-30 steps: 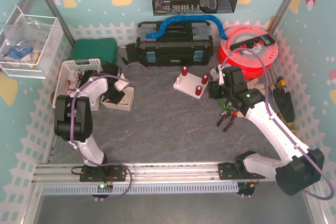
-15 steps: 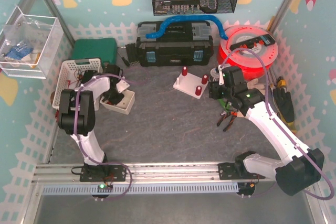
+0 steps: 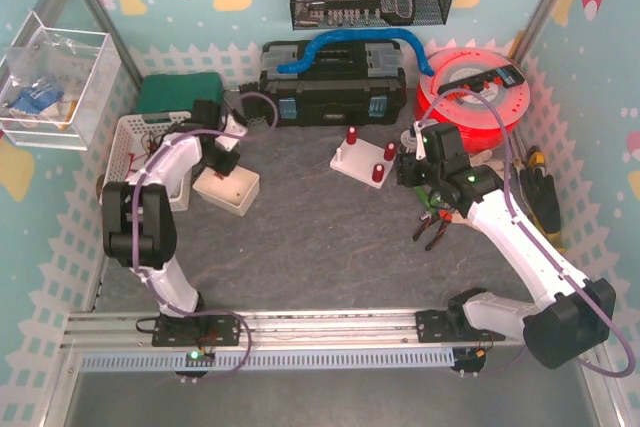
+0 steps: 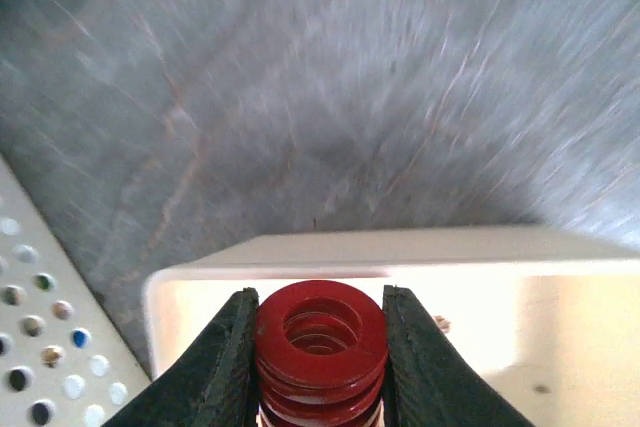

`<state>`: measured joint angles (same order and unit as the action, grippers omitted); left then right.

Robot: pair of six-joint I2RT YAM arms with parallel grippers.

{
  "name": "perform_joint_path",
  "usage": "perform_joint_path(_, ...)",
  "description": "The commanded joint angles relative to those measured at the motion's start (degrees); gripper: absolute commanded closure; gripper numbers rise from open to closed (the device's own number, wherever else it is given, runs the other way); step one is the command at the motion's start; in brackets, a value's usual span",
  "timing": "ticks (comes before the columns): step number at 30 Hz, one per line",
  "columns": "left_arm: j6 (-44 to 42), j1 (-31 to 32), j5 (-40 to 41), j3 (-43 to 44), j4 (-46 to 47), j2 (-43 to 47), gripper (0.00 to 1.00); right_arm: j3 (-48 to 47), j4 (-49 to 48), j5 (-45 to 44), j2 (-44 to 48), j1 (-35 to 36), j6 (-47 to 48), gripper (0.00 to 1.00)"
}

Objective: Install the large spring

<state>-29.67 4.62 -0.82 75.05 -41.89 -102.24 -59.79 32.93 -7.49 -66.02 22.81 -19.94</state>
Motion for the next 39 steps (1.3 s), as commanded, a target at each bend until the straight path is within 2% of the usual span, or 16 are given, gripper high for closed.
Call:
perform_joint_path(1, 15.43, 0.16, -9.91, 4.02, 0.97, 7.18, 1.00, -0.89, -3.57, 4.10, -0.04, -0.32, 0.46, 0.28)
perform_joint_path(6, 32.12, 0.52, -13.71, 3.12, 7.18, 13.06, 1.00, 1.74, -14.51, 12.41, 1.10, -0.23, 0.53, 0.29)
perform_joint_path(9, 42.66, 1.83, -18.74, -1.56, 19.26, 17.87, 1.00, 2.70, -21.81, 16.87, 0.60, -0.22, -0.25, 0.30)
perform_joint_path(11, 53.99, 2.30, -19.60, -5.15, 27.24, 20.27, 1.00, 1.67, -24.85, 18.86, -0.94, 0.03, -0.19, 0.31)
perform_joint_path(16, 82.44, 4.18, -19.26, -11.35, 37.49, 21.55, 1.00, 3.07, -38.48, 18.26, -3.18, 3.03, 5.89, 0.31)
perform_joint_path(21, 105.28, 9.66, -16.94, -15.09, 42.31, 21.22, 1.00, 8.00, -58.84, 12.47, -5.64, 9.01, 20.12, 0.30)
perform_joint_path(25, 112.84, 15.95, -13.28, -11.90, 42.83, 18.69, 1.00, 7.81, -64.79, 13.69, -10.37, 11.63, 25.25, 0.30)
perform_joint_path(30, 121.60, 20.88, -14.98, -10.03, 50.63, 14.03, 1.00, 9.88, -70.79, 15.27, -13.71, 13.78, 28.24, 0.35)
perform_joint_path(34, 120.12, 22.36, -14.35, -5.92, 50.30, 11.99, 1.00, 9.97, -71.66, 18.41, -15.70, 13.88, 28.59, 0.36)
perform_joint_path(39, 120.57, 22.78, -15.95, -3.33, 50.06, 10.63, 1.00, 10.22, -72.86, 17.28, -17.92, 13.84, 28.49, 0.35)
